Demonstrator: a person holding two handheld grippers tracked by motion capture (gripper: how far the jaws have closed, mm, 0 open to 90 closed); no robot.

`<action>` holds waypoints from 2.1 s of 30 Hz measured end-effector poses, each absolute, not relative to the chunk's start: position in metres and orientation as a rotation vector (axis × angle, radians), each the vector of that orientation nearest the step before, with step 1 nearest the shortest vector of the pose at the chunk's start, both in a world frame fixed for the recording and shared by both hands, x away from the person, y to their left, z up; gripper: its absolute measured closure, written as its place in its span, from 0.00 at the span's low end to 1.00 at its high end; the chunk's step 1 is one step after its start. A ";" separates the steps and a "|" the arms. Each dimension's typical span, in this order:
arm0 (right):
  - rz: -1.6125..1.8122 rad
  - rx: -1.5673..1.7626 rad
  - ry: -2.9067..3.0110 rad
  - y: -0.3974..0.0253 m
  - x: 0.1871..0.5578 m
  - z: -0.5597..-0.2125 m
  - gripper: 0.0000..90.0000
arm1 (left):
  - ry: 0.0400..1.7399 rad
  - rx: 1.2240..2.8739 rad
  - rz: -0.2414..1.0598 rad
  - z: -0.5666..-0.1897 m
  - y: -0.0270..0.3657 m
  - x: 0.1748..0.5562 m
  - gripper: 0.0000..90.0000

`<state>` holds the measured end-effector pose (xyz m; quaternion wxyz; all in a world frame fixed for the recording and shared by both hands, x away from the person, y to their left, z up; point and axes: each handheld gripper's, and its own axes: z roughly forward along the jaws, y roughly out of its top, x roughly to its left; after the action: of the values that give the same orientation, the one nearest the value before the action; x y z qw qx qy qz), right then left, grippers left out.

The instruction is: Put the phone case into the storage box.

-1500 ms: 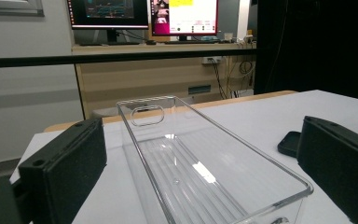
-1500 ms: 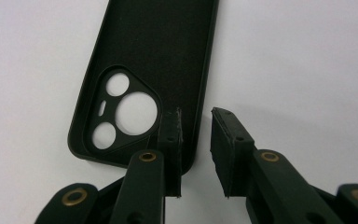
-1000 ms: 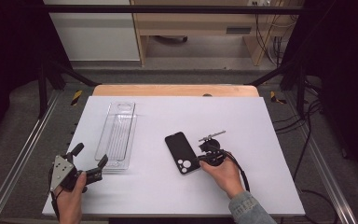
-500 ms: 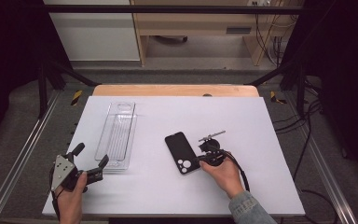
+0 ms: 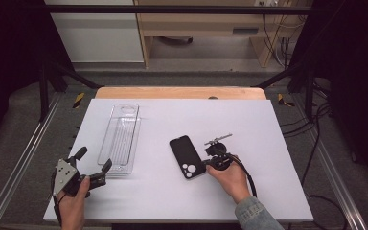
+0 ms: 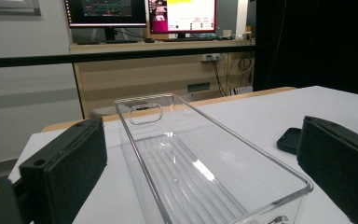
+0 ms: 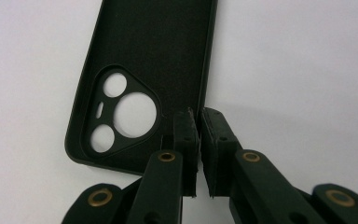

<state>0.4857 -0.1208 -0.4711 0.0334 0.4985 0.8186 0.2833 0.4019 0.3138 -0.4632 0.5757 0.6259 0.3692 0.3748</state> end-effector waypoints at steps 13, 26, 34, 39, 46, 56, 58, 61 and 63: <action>0.841 1.524 2.517 -0.120 0.488 -0.471 0.97 | 0.857 1.471 0.865 -0.464 0.312 0.402 0.01; 0.771 1.228 2.516 -0.116 0.482 -0.438 0.99 | 0.833 1.477 0.884 -0.461 0.309 0.400 0.01; 0.673 1.055 2.531 -0.112 0.484 -0.413 0.99 | 0.816 1.525 0.899 -0.460 0.303 0.397 0.01; 0.602 0.935 2.543 -0.107 0.486 -0.395 0.99 | 0.794 1.543 0.900 -0.455 0.295 0.393 0.01; 0.550 0.826 2.569 -0.100 0.489 -0.385 0.99 | 0.736 1.608 0.912 -0.452 0.281 0.386 0.01; 0.528 0.732 2.591 -0.096 0.493 -0.371 0.99 | 0.688 1.671 0.934 -0.449 0.268 0.383 0.01; 0.510 0.709 2.599 -0.096 0.493 -0.369 0.99 | 0.679 1.697 0.944 -0.447 0.264 0.383 0.01; 0.493 0.671 2.614 -0.096 0.492 -0.367 0.99 | 0.661 1.742 0.930 -0.445 0.257 0.381 0.01; 0.484 0.656 2.612 -0.096 0.492 -0.365 0.99 | 0.620 1.772 0.928 -0.441 0.250 0.382 0.01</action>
<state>0.4923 -0.0960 -0.3650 0.2013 0.2348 0.9351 0.1734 0.3820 0.2503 -0.4410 0.4998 0.7328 0.2565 0.3839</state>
